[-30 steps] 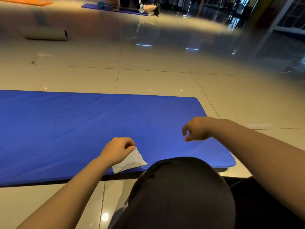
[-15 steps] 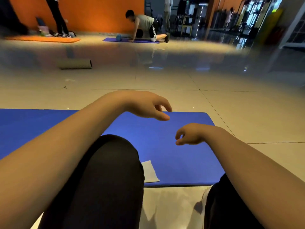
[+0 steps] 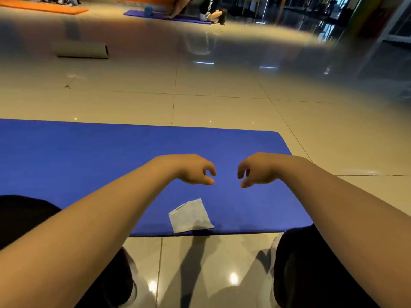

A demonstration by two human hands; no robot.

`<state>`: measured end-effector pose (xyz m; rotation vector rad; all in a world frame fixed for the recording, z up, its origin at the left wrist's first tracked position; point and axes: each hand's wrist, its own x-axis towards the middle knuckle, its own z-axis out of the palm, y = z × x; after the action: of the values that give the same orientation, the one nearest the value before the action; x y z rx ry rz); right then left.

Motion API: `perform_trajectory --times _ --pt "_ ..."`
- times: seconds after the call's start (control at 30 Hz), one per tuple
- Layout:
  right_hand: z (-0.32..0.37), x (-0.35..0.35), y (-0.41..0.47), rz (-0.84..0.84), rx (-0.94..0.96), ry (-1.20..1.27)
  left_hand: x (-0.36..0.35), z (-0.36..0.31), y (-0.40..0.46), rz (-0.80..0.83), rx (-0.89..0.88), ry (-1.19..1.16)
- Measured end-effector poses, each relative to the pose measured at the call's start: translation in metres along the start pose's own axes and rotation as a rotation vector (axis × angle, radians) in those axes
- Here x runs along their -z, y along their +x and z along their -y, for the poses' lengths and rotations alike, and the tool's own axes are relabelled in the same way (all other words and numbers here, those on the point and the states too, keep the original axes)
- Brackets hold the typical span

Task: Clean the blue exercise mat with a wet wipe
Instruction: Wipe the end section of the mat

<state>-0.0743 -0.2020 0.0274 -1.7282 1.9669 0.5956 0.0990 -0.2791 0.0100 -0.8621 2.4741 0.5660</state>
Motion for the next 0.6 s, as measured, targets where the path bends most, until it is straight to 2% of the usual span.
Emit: perform_trajectory --times 0.17,0.27,0.4,0.6 --pt "0.012 -0.002 0.012 0.035 0.002 -0.015 -0.104 0.064 0.043 0.124 0.196 -0.07" --pt "0.012 -0.007 0.015 0.071 -0.015 -0.036 -0.143 0.076 0.054 0.155 0.261 -0.094" --pt "0.006 -0.017 0.014 0.131 -0.075 -0.08 -0.162 0.055 0.061 0.074 0.215 -0.227" --pt "0.006 -0.017 0.004 0.242 -0.18 -0.175 -0.186 0.032 0.059 0.121 0.131 -0.305"
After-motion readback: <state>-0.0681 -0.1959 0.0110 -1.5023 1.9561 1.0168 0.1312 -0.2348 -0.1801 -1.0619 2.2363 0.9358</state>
